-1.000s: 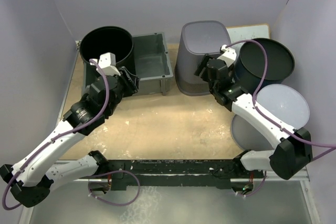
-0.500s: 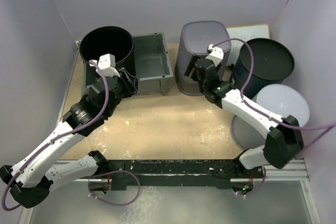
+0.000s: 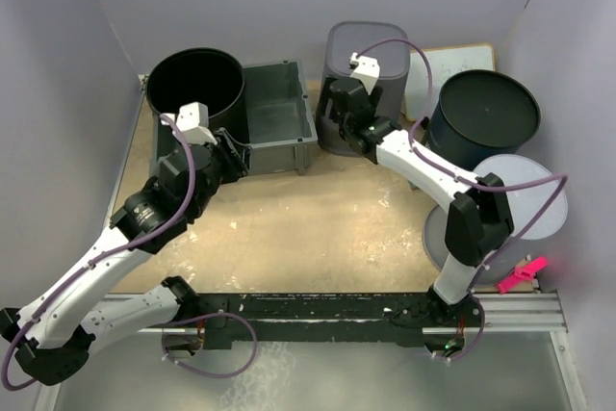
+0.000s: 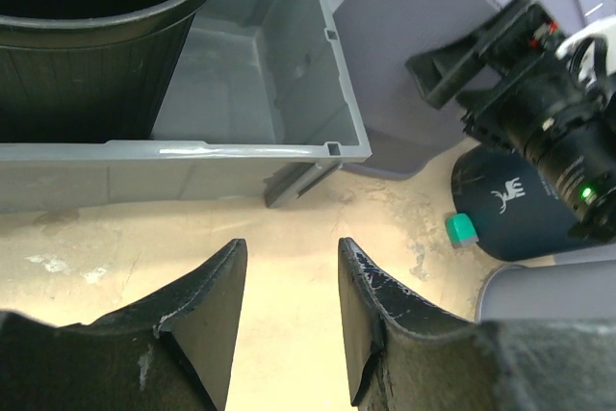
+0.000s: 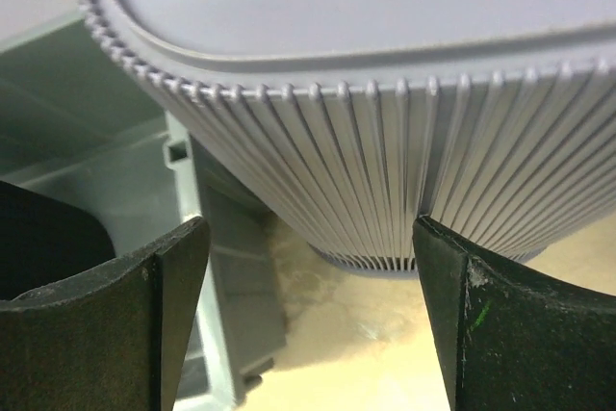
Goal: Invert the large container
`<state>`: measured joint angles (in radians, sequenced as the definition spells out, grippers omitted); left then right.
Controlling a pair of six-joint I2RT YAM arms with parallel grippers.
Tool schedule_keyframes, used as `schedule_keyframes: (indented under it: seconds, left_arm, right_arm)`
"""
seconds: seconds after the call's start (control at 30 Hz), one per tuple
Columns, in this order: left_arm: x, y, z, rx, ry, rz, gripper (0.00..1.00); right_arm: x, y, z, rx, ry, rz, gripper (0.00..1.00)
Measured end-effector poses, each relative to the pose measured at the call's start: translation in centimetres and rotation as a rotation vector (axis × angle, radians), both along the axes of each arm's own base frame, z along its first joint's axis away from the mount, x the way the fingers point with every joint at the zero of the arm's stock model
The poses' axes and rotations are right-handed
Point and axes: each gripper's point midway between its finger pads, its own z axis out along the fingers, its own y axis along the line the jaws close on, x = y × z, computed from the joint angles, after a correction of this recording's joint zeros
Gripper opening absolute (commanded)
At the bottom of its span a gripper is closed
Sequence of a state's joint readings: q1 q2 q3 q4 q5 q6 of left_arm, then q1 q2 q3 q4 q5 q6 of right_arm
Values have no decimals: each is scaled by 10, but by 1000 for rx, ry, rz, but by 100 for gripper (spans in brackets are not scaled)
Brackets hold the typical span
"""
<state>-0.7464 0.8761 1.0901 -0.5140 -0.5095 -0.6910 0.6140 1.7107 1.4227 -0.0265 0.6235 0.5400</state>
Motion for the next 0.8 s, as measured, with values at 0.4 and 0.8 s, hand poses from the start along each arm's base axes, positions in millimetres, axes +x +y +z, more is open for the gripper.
schedule_keyframes:
  seconds: [0.4,0.8]
  left_arm:
    - [3,7,-2,99,11,11,42]
    - [57,14,88,255,-35,211,56]
  right_arm:
    - [-17,18,20,40,24,154,88]
    - [-138,-22,81,155,-87,377,89]
